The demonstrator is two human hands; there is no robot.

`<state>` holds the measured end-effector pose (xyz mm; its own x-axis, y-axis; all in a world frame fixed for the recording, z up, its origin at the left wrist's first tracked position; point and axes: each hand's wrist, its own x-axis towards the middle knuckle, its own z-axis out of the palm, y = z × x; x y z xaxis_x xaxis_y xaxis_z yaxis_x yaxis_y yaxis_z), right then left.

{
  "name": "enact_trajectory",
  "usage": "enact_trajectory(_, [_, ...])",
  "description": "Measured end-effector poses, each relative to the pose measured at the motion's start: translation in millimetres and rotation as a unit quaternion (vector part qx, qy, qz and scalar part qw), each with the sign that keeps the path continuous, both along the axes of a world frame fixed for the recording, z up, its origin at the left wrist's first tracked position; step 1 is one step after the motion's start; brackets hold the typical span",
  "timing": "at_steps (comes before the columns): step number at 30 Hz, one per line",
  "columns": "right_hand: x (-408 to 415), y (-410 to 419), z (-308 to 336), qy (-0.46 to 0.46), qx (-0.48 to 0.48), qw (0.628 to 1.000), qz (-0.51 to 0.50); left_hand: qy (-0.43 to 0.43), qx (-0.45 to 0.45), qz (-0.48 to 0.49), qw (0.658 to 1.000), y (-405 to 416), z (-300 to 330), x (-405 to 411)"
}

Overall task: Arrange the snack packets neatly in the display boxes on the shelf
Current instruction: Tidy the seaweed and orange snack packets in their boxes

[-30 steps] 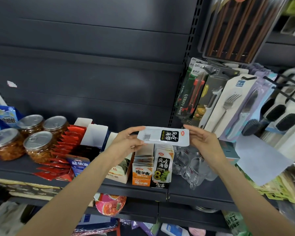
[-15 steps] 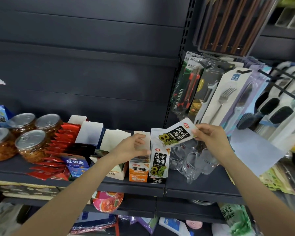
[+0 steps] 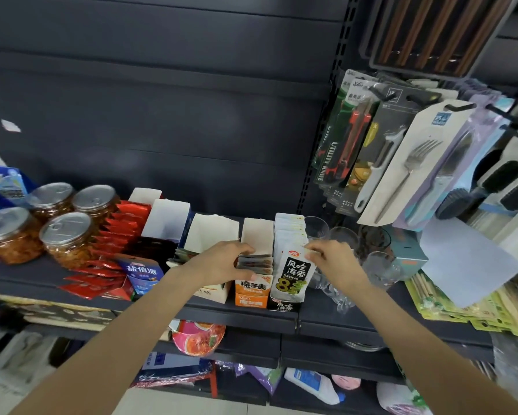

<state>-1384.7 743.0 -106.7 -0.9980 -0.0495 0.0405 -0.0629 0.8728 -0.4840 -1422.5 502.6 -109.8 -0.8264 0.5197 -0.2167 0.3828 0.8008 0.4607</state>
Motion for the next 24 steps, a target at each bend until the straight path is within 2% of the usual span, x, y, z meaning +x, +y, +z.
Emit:
enact_trajectory(3, [-0.1, -10.6, -7.6, -0.007, 0.057, 0.998, 0.005, 0.005, 0.012, -0.002, 1.000, -0.5, -2.0, 0.5])
enact_trajectory(11, [0.0, -22.1, -32.1, 0.089, 0.157, 0.983, 0.021, 0.004, 0.030, 0.002, 1.000, -2.3, -4.3, 2.4])
enact_trajectory(14, [-1.5, -23.9, -28.2, 0.078, 0.239, 0.968, 0.027, 0.006, 0.032, 0.001, 0.999, -3.0, -5.8, 2.5])
enact_trajectory(17, [-5.0, -23.1, -22.9, 0.064, 0.268, 0.960, 0.041, 0.007, 0.034, -0.002, 0.999, -4.2, -6.9, 3.8])
enact_trajectory(20, [-4.1, -27.1, -8.6, 0.051, 0.235, 0.970, 0.043, 0.008, 0.042, -0.007, 0.999, -8.1, -7.7, 4.3])
enact_trajectory(24, [-18.4, -35.4, 3.9, 0.064, 0.062, 0.995, 0.034, 0.017, 0.037, 0.004, 0.999, -18.5, -7.7, 2.0])
